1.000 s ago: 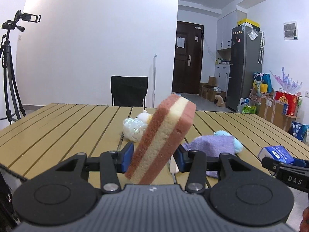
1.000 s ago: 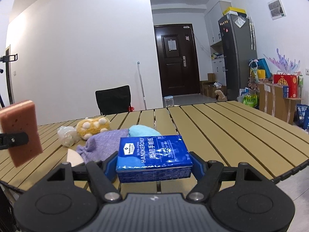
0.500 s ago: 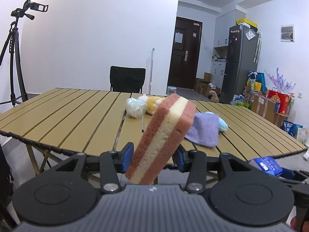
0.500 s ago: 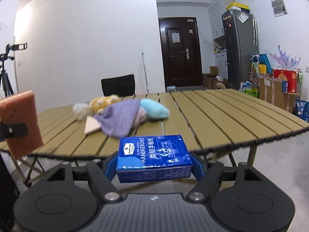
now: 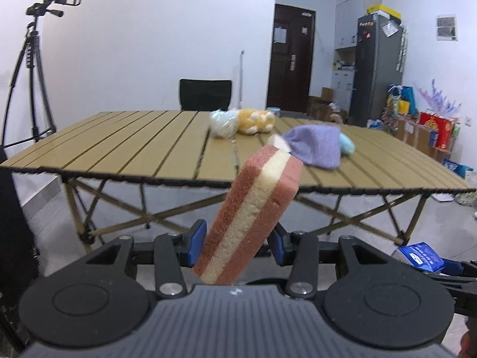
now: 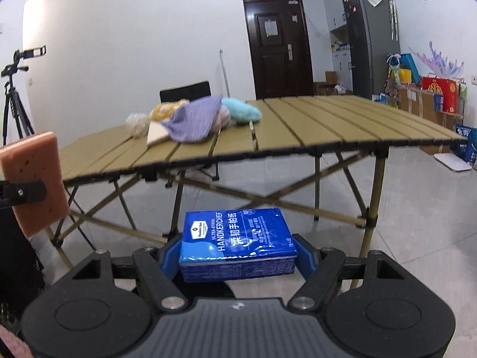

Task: Collect trash
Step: 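Carry the sponge and tissue pack down toward the black bin with both tools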

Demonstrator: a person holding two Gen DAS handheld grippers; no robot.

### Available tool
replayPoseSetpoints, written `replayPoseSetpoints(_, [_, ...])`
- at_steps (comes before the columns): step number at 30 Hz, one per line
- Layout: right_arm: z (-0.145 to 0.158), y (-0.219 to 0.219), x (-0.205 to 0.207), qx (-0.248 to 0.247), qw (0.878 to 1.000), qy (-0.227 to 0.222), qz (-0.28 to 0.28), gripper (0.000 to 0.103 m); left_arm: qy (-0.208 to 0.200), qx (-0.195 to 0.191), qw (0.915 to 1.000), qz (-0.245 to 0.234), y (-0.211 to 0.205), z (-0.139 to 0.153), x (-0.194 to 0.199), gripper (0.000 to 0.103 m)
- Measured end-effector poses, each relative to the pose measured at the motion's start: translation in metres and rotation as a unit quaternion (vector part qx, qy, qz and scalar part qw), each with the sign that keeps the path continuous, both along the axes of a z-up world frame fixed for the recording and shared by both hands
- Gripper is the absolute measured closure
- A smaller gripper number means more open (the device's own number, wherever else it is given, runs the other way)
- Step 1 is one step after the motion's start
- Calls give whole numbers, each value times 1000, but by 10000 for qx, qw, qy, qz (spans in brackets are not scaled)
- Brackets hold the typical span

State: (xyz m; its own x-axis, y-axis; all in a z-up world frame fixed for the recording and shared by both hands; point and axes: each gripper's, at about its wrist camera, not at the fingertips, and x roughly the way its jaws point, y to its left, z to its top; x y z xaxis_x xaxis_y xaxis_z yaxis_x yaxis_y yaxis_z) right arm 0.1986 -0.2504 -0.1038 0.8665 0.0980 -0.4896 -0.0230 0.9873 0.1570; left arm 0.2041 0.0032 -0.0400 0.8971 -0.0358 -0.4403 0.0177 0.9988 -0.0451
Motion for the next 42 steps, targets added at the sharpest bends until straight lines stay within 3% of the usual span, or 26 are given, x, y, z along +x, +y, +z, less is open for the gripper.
replayPoseSetpoints(16, [-41, 24, -30, -138, 9953, 875, 404, 29, 930, 118, 9949, 372, 32, -50, -29, 58])
replayPoseSetpoints(24, [-78, 41, -38, -294, 9834, 1680, 626, 29, 1475, 119, 9875, 538, 42, -76, -24, 58])
replayPoseSetpoints(42, [-101, 82, -19, -455, 9617, 2461, 1121, 30, 2130, 69, 9730, 882, 73, -110, -3, 58])
